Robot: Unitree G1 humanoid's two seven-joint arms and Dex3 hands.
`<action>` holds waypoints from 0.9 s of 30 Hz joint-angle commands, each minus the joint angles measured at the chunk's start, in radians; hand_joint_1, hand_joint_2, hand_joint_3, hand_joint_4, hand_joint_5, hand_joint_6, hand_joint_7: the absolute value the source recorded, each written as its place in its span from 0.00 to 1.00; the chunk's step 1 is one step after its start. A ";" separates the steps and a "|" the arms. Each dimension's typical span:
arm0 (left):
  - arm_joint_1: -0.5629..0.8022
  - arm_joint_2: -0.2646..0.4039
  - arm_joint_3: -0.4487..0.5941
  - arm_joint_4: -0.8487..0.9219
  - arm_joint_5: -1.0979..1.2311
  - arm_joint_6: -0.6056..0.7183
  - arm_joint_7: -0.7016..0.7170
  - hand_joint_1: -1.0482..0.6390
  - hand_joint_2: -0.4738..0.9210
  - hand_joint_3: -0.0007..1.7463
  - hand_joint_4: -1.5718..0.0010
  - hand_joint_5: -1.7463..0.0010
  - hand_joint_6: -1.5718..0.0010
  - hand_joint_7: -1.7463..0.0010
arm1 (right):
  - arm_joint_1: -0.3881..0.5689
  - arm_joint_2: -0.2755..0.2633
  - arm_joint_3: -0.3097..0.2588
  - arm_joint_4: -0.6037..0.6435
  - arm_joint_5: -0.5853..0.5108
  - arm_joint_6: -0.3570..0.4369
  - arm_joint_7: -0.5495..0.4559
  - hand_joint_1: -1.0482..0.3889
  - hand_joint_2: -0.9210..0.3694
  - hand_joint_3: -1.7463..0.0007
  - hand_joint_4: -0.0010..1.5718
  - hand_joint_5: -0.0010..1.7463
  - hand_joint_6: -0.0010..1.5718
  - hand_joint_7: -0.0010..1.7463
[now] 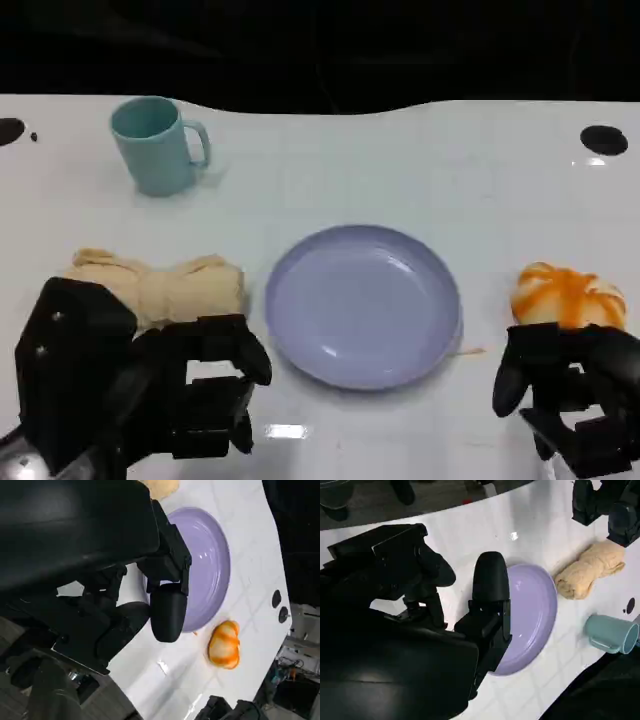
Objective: Grasp the towel on the left side of the plate with the left hand and place it into the plate.
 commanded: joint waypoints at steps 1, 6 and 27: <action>-0.004 0.016 0.008 -0.005 0.005 -0.004 0.004 0.56 0.75 0.67 0.52 0.00 0.55 0.09 | -0.007 -0.013 -0.004 -0.012 0.001 0.012 -0.001 0.80 0.20 0.43 0.42 0.98 0.42 0.83; -0.003 0.016 0.008 -0.002 0.006 -0.006 0.004 0.56 0.75 0.67 0.52 0.00 0.54 0.09 | -0.005 -0.010 -0.006 -0.011 0.004 0.006 -0.001 0.80 0.20 0.43 0.42 0.98 0.41 0.83; -0.003 0.007 0.027 0.007 0.026 -0.038 0.029 0.57 0.74 0.67 0.56 0.01 0.54 0.14 | -0.010 -0.005 0.003 -0.005 0.000 0.007 -0.006 0.80 0.20 0.44 0.42 0.97 0.41 0.83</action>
